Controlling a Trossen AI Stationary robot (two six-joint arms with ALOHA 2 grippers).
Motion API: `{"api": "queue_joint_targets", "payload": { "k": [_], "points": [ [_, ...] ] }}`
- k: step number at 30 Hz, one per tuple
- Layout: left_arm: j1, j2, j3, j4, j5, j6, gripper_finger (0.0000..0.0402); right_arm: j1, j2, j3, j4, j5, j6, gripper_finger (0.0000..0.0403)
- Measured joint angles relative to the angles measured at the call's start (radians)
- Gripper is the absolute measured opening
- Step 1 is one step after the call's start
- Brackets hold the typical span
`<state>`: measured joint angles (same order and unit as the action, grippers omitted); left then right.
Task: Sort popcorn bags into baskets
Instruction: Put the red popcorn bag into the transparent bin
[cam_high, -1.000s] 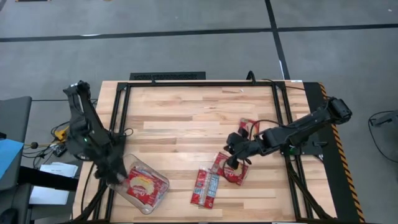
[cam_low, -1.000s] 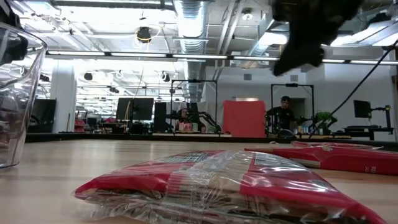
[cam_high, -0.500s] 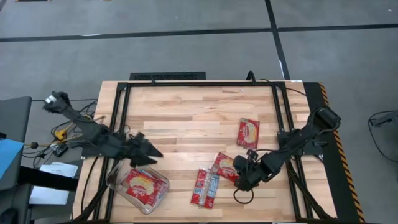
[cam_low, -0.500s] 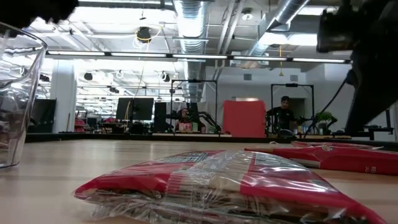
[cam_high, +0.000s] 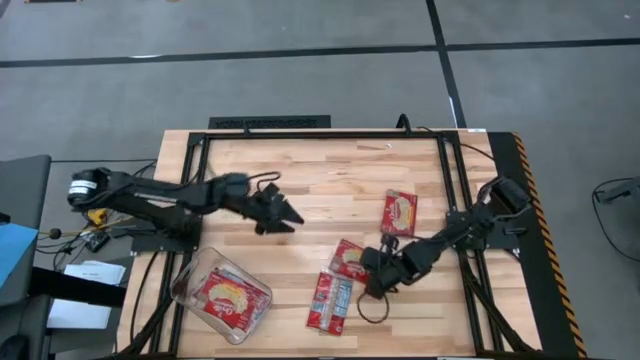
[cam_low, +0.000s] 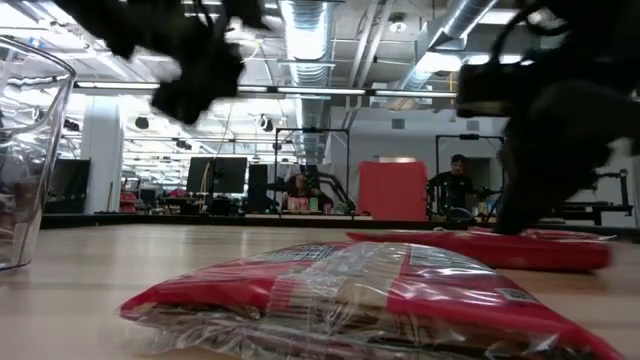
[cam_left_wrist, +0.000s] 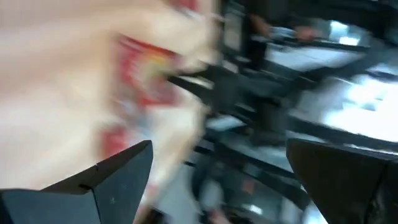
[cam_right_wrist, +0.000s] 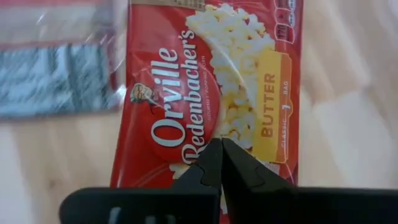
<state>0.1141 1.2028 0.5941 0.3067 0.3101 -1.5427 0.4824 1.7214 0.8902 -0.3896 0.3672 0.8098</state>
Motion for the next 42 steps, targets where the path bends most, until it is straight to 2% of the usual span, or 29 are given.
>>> {"api": "queue_joint_targets", "payload": {
  "k": [2, 6, 11, 16, 22, 28, 31, 33, 37, 42],
  "points": [
    [0.069, 0.069, -0.002, -0.038, 0.038, 0.079, 0.0359, -0.047, 0.0, 0.0, 0.016, 0.0, -0.052, 0.0033],
    [0.162, 0.24, -0.002, 0.049, 0.116, 0.183, 0.0359, -0.132, 0.0, -0.002, 0.061, -0.008, -0.171, 0.0029],
    [0.179, 0.437, -0.002, 0.183, 0.166, 0.277, 0.0359, -0.209, 0.0, -0.002, 0.103, -0.037, -0.254, 0.0016],
    [0.178, 0.554, 0.002, 0.228, 0.191, 0.31, 0.0359, -0.239, 0.0, -0.002, 0.117, -0.045, -0.272, 0.0025],
    [0.159, 0.569, 0.001, 0.238, 0.131, 0.321, 0.0359, -0.257, 0.0, -0.002, 0.195, -0.055, -0.298, 0.0037],
    [0.125, 0.568, 0.0, 0.239, 0.071, 0.348, 0.0359, -0.315, 0.012, -0.002, 0.327, -0.056, -0.373, 0.0019],
    [0.111, 0.568, 0.0, 0.239, 0.041, 0.348, 0.0359, -0.345, -0.01, -0.002, 0.363, -0.089, -0.39, 0.0014],
    [0.108, 0.566, 0.0, 0.238, 0.039, 0.35, 0.0359, -0.345, -0.065, 0.018, 0.314, -0.13, -0.373, 0.0014],
    [0.106, 0.564, 0.0, 0.241, 0.034, 0.35, 0.0359, -0.279, -0.174, 0.044, 0.107, -0.164, -0.305, 0.0016],
    [0.104, 0.564, 0.0, 0.247, 0.034, 0.349, 0.0359, -0.209, -0.193, 0.036, -0.025, -0.162, -0.287, 0.001]
  ]
}}
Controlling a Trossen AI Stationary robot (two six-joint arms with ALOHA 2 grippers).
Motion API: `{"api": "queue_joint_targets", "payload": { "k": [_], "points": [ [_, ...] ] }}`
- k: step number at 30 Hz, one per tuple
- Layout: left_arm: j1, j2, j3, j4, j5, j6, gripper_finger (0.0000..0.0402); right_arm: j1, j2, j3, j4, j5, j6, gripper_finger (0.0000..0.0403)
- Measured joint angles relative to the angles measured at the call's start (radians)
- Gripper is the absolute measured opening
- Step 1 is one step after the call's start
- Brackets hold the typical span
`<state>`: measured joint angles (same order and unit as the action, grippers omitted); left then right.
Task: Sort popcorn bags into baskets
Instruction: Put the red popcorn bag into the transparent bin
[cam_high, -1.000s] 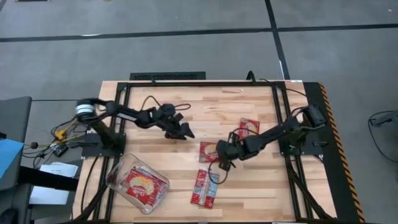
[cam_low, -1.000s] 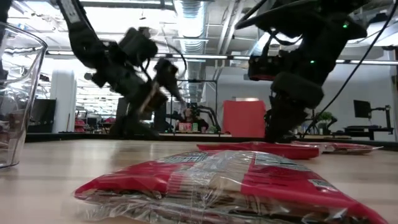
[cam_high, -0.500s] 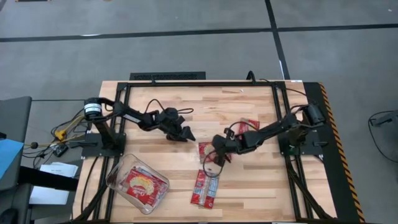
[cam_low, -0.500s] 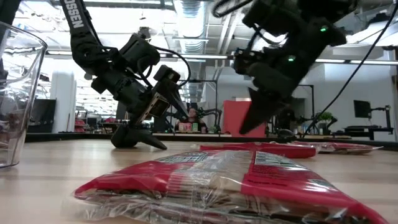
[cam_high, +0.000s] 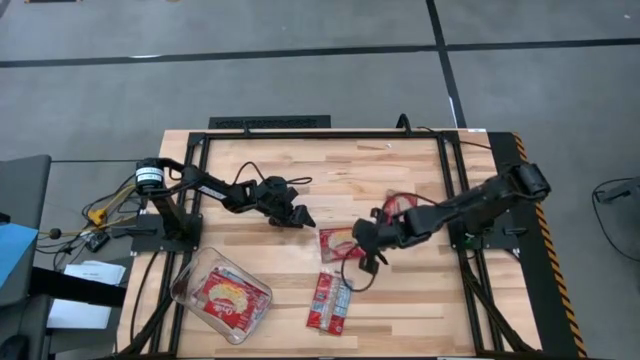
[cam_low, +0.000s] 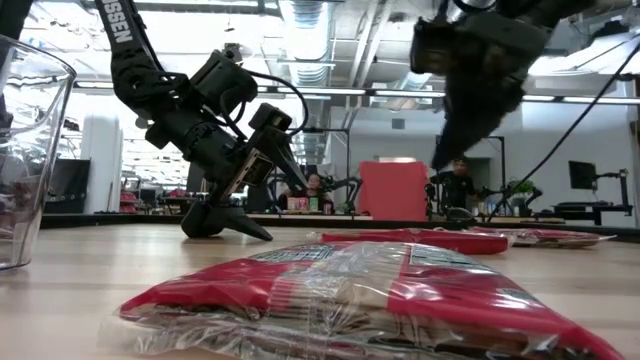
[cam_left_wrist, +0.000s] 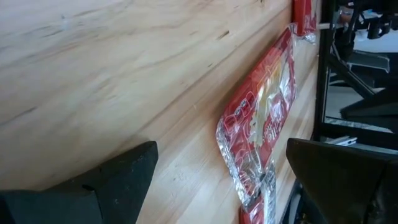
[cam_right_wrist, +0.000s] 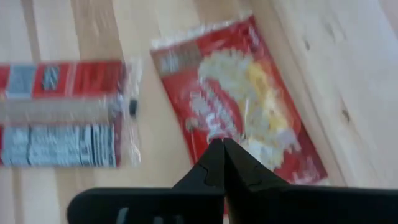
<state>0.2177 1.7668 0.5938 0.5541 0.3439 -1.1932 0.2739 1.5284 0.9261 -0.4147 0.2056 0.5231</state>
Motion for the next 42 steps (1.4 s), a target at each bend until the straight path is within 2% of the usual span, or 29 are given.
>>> {"api": "queue_joint_targets", "payload": {
  "k": [4, 11, 19, 29, 34, 39, 42],
  "points": [
    [-0.003, 0.0, 0.0, 0.003, -0.001, 0.005, 0.0359, -0.003, 0.067, -0.005, -0.002, 0.0, 0.0, 0.0014],
    [-0.004, 0.0, -0.001, 0.013, -0.001, 0.018, 0.0359, -0.012, 0.2, -0.004, 0.105, -0.002, -0.005, 0.0018],
    [-0.015, 0.0, 0.0, -0.008, -0.019, 0.033, 0.0359, -0.09, 0.276, 0.019, 0.246, -0.044, -0.086, 0.0023],
    [-0.018, -0.001, 0.0, -0.007, -0.033, 0.033, 0.0359, -0.22, 0.28, 0.028, 0.359, -0.045, -0.189, 0.0012],
    [-0.018, -0.001, 0.0, -0.006, -0.036, 0.033, 0.0359, -0.233, 0.231, 0.03, 0.391, -0.047, -0.183, 0.0025],
    [-0.018, 0.0, 0.0, -0.003, -0.033, 0.034, 0.0359, -0.178, 0.12, 0.03, 0.226, 0.01, -0.108, 0.0016],
    [-0.018, 0.0, 0.0, 0.002, -0.035, 0.036, 0.0359, -0.147, 0.115, 0.03, 0.156, 0.044, -0.108, 0.0009]
  ]
}}
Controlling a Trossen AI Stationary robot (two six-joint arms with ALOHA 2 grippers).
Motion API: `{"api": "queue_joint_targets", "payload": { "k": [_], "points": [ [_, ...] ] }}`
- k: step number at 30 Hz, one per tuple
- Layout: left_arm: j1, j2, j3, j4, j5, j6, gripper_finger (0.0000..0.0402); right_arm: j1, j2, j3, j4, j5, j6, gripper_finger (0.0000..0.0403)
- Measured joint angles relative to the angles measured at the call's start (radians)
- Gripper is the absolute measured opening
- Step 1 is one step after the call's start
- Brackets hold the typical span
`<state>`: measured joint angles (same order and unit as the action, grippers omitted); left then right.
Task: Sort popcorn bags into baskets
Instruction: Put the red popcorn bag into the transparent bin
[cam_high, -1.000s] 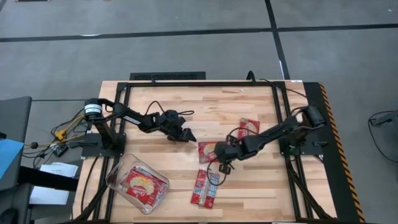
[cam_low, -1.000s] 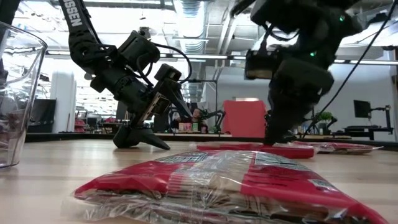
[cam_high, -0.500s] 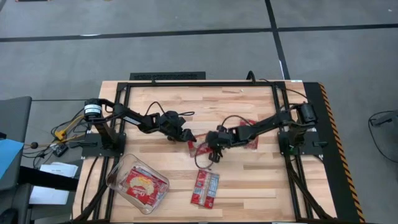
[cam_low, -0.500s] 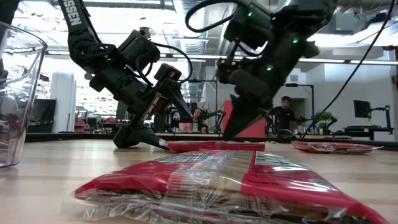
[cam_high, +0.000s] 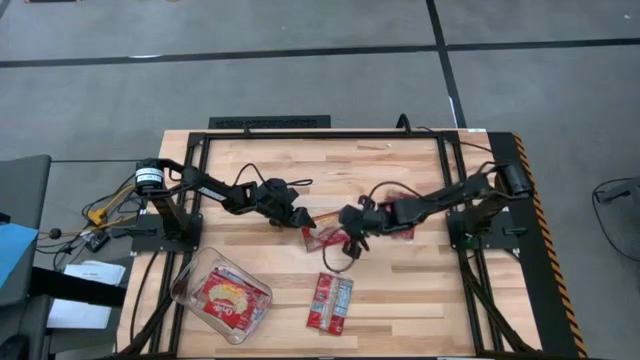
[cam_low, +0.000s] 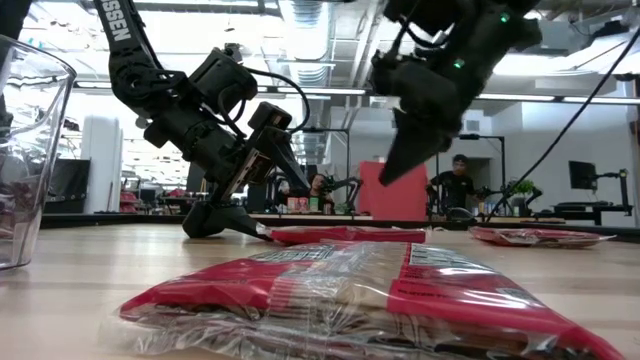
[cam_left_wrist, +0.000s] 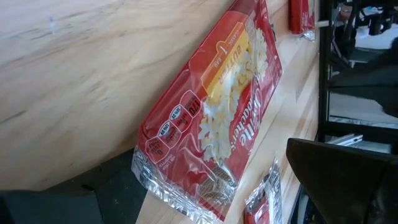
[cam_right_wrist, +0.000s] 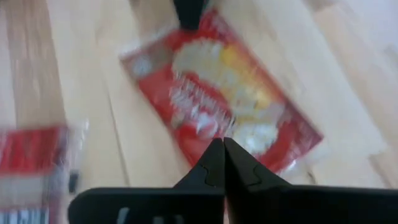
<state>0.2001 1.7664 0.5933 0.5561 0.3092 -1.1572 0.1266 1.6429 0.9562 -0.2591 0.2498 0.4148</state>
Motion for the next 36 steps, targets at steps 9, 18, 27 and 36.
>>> {"api": "queue_joint_targets", "payload": {
  "k": [9, 18, 27, 36],
  "points": [
    [0.0, 0.0, -0.001, 0.017, -0.009, -0.005, 0.0359, 0.0, 0.146, 0.0, 0.073, -0.027, 0.003, 0.0027],
    [0.0, 0.0, -0.001, 0.021, -0.02, -0.01, 0.0359, -0.033, 0.222, 0.003, 0.254, -0.073, -0.024, 0.0017],
    [-0.009, 0.001, 0.001, 0.036, -0.001, -0.04, 0.0312, -0.057, 0.226, 0.043, 0.226, -0.072, -0.055, 0.002],
    [-0.016, 0.001, 0.0, 0.044, 0.004, -0.037, 0.0082, -0.002, 0.076, 0.13, 0.024, -0.012, -0.085, 0.0021]
  ]
}}
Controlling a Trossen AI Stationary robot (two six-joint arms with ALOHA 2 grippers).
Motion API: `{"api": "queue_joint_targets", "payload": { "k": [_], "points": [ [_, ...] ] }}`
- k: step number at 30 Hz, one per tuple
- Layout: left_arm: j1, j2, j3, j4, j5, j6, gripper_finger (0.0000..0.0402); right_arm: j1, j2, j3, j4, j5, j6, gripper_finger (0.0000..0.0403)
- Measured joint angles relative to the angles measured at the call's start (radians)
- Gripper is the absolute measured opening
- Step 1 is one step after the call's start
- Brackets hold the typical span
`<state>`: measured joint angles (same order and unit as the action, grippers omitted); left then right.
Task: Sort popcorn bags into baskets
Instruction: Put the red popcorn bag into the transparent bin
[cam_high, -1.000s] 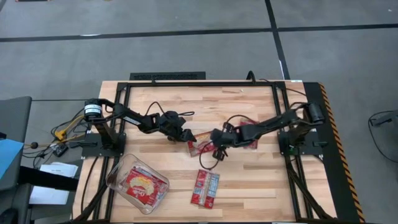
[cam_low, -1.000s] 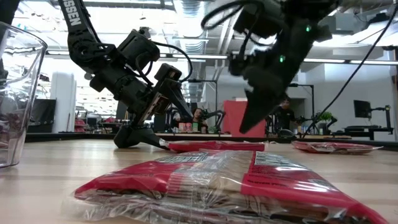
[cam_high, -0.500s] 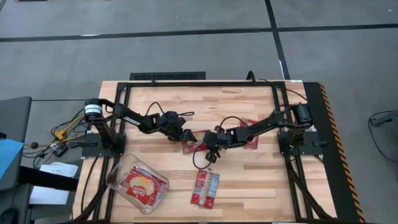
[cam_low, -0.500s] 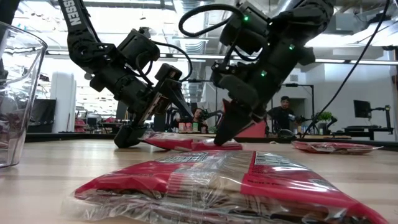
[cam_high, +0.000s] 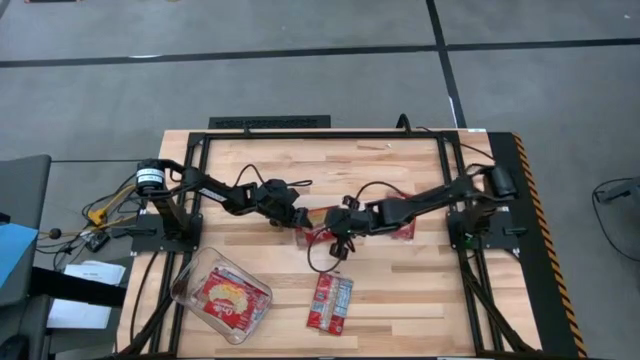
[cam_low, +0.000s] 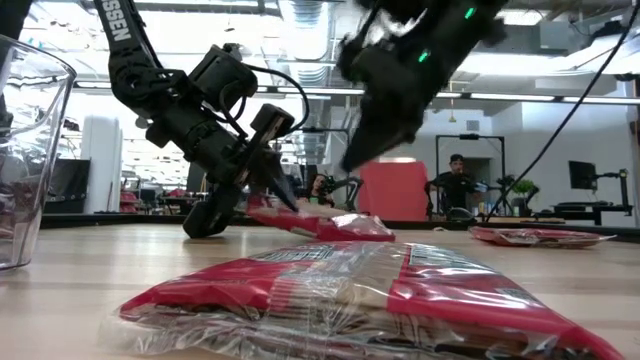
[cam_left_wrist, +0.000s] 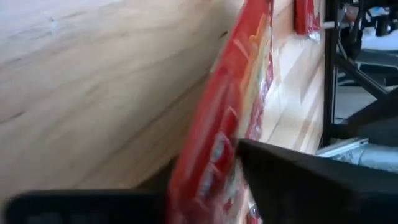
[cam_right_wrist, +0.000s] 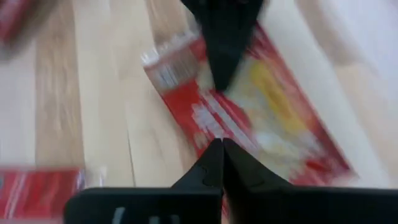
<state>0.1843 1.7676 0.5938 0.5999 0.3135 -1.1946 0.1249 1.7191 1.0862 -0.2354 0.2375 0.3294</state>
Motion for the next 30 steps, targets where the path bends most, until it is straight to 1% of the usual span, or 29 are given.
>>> {"api": "queue_joint_targets", "payload": {
  "k": [2, 3, 6, 8, 10, 11, 13, 16, 18, 19, 21, 25, 26, 28, 30],
  "points": [
    [0.001, 0.0, 0.0, 0.001, 0.008, -0.001, 0.0027, 0.02, -0.049, 0.012, -0.043, 0.047, 0.001, 0.0027],
    [0.001, 0.0, 0.0, 0.005, 0.019, -0.007, 0.0017, 0.03, -0.082, 0.013, -0.074, 0.071, 0.002, 0.0028],
    [0.004, -0.016, -0.001, 0.014, 0.078, -0.036, 0.0017, 0.061, -0.176, 0.013, -0.161, 0.141, 0.025, 0.0025],
    [-0.005, -0.042, -0.002, 0.027, 0.169, -0.112, 0.0013, 0.078, -0.236, 0.012, -0.232, 0.186, 0.047, 0.0017],
    [-0.012, -0.12, -0.004, 0.057, 0.298, -0.172, 0.0008, 0.098, -0.291, 0.012, -0.279, 0.227, 0.067, 0.0011],
    [-0.016, -0.166, 0.002, 0.076, 0.341, -0.19, 0.0007, 0.105, -0.313, 0.013, -0.31, 0.249, 0.073, 0.0009],
    [-0.023, -0.278, 0.005, 0.061, 0.383, -0.23, 0.0007, 0.121, -0.347, 0.013, -0.354, 0.294, 0.086, 0.001],
    [-0.072, -0.47, 0.003, -0.037, 0.377, -0.293, 0.0005, 0.136, -0.376, 0.012, -0.411, 0.329, 0.105, 0.0021],
    [-0.125, -0.63, 0.003, -0.157, 0.325, -0.309, 0.0005, 0.137, -0.375, 0.013, -0.418, 0.337, 0.129, 0.0029],
    [-0.162, -0.706, 0.006, -0.233, 0.274, -0.31, 0.0005, 0.138, -0.373, 0.012, -0.433, 0.336, 0.134, 0.0031],
    [-0.254, -0.861, 0.005, -0.456, 0.161, -0.312, 0.0005, 0.146, -0.372, 0.011, -0.436, 0.333, 0.141, 0.0032],
    [-0.518, -1.114, 0.02, -0.875, -0.105, -0.407, 0.0005, 0.15, -0.332, 0.01, -0.434, 0.325, 0.142, 0.0021],
    [-0.591, -1.158, 0.029, -0.95, -0.174, -0.449, 0.0005, 0.15, -0.323, 0.01, -0.427, 0.317, 0.142, 0.0017],
    [-0.725, -1.225, 0.04, -1.051, -0.337, -0.55, 0.0005, 0.15, -0.308, 0.011, -0.419, 0.297, 0.142, 0.0013],
    [-0.853, -1.254, 0.04, -1.117, -0.457, -0.616, 0.0005, 0.149, -0.288, 0.011, -0.412, 0.276, 0.144, 0.0013]
  ]
}}
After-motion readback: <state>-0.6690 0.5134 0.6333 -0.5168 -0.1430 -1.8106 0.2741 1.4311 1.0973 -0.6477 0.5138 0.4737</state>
